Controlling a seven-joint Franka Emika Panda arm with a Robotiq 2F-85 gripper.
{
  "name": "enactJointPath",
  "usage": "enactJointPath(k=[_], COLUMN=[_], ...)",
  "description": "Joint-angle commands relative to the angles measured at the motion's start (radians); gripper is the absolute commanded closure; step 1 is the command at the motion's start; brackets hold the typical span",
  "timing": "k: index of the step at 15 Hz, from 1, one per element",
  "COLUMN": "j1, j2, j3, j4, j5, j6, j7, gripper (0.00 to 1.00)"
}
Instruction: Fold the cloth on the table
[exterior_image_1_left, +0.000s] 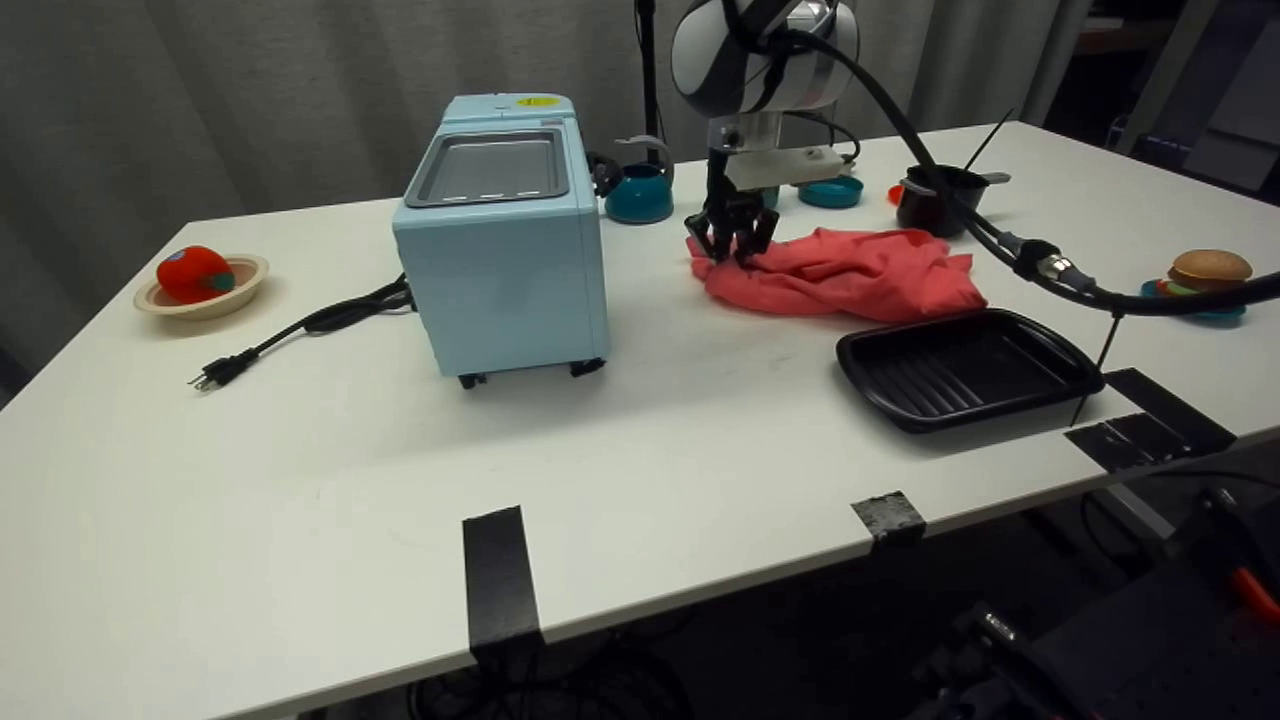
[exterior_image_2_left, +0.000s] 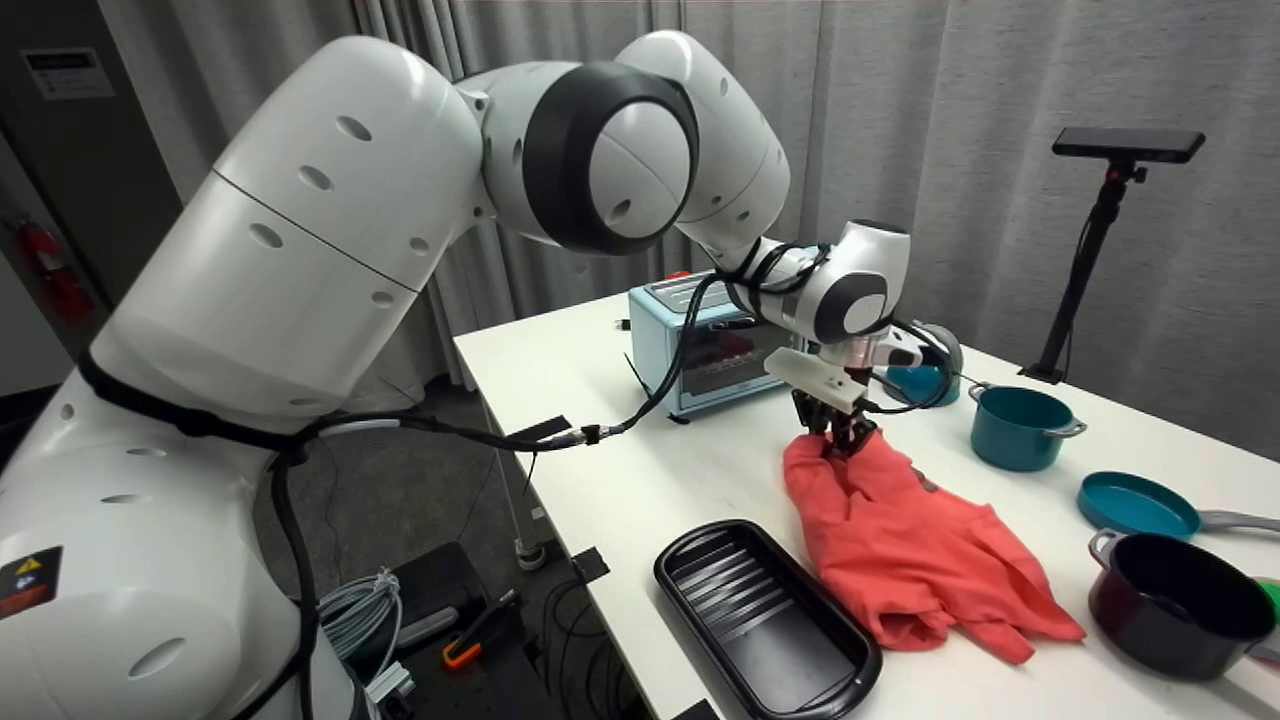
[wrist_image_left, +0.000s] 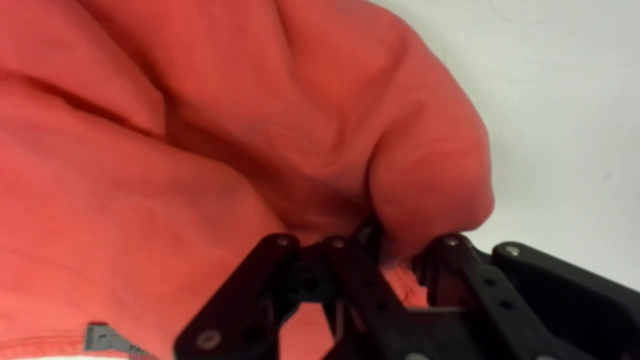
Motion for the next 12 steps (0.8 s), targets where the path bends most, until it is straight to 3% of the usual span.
enactJointPath(k=[1,5,12], j1=[-0.017,-0.033,-0.074], j2=[-0.132,-0.280,-0.469], j3=[0.038,0.050,-0.003], j4=[-0.122,-0.219,-0.354], j5=[0.035,0.058,0.052], j6=[0.044,0.039,0.011], j7=[-0.056,-0.086,-0.115], gripper=[0.96,0.96,0.96])
